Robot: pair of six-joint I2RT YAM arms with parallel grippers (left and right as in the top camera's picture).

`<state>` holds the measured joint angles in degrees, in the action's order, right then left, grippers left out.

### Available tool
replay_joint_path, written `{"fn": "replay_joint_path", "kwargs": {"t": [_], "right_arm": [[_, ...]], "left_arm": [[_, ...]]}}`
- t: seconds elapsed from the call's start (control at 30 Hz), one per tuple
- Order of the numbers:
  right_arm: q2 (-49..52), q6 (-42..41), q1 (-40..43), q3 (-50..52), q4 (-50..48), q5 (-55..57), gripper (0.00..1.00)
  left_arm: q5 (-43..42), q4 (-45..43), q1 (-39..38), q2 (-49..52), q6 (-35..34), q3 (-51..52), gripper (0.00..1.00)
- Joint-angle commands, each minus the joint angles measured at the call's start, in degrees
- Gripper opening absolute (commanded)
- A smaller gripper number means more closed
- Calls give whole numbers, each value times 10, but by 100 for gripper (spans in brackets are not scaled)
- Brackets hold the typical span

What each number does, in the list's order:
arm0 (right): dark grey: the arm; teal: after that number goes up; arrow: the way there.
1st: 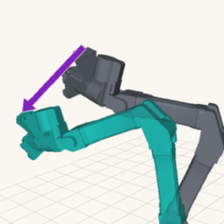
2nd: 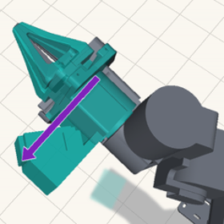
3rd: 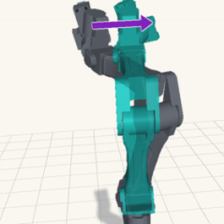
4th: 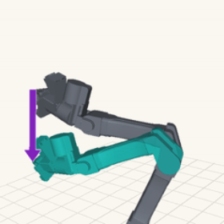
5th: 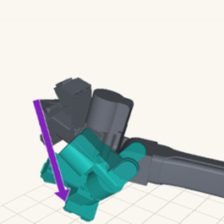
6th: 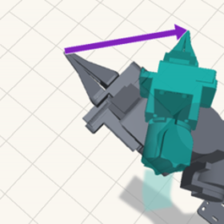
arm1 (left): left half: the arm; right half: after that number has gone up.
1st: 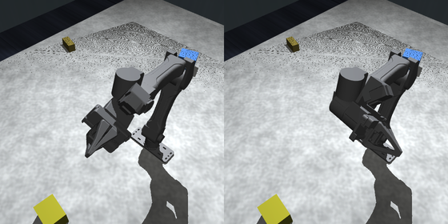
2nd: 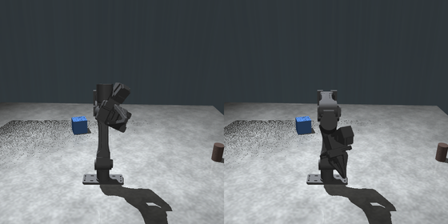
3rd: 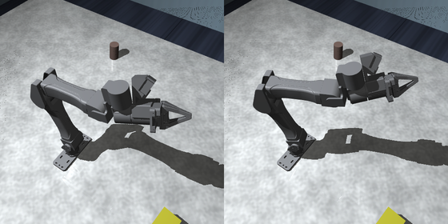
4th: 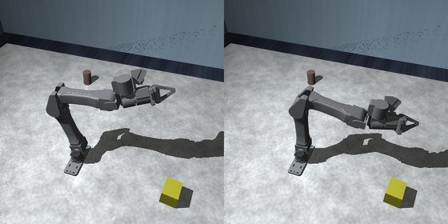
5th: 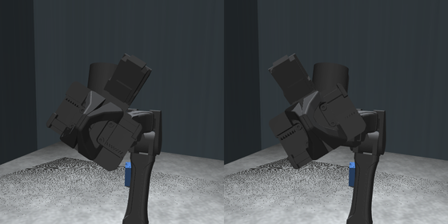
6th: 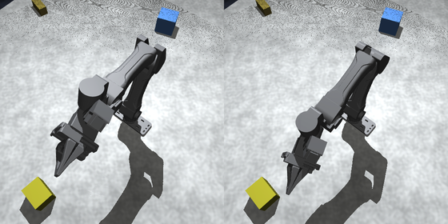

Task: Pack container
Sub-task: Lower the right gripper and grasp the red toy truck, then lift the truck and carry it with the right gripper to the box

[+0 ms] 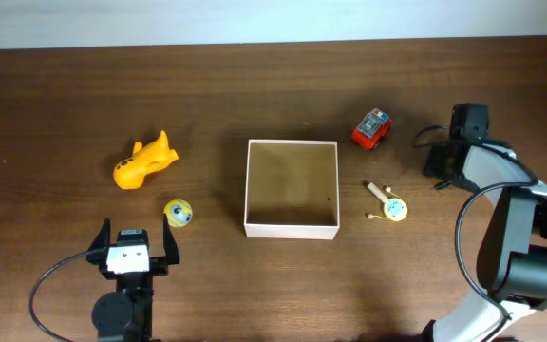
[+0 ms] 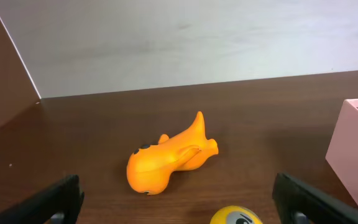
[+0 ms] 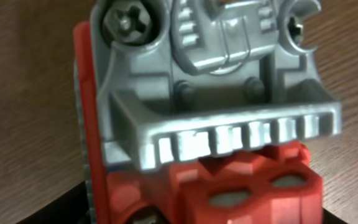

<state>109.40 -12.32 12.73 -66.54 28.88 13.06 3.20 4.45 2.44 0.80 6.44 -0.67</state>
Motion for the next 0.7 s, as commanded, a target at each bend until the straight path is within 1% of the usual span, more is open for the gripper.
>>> {"fn": "replay_joint_path", "kwargs": {"t": [0.0,0.13,0.27,0.43,0.67], "right_arm": [[6,37,4,-53,23,-26,71],[6,61,4,-99,63,-41,71],[6,67,4,-145,104,-46,72],[6,104,3,-212,166,-83,71],[6,139,-28,-315,251,-105,72]], "left_arm": [[-4,1,3,-5,5,2,99],[-4,1,3,-5,5,2,99],[-4,1,3,-5,5,2,99],[-5,1,3,-5,5,1,99],[-5,1,3,-5,5,2,99]]}}
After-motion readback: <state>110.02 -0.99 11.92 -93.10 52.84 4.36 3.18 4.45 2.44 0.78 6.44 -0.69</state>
